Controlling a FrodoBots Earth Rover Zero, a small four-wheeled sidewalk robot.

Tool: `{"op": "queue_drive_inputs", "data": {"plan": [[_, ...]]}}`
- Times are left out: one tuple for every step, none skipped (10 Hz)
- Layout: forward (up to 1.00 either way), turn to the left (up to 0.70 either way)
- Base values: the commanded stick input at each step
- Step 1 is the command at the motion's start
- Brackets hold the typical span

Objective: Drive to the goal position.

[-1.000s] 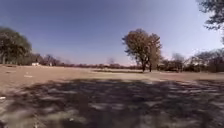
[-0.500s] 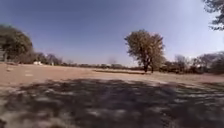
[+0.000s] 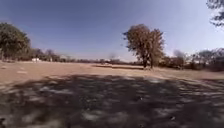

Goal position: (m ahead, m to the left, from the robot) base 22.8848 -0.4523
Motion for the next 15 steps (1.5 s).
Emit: {"op": "queue_drive_inputs", "data": {"plan": [[0.5,0.0],[0.5,0.0],[0.5,0.0],[0.5,0.0],[0.5,0.0],[0.5,0.0],[0.5,0.0],[0.5,0.0],[0.5,0.0],[0.5,0.0],[0.5,0.0],[0.5,0.0],[0.5,0.0],[0.5,0.0],[0.5,0.0]]}}
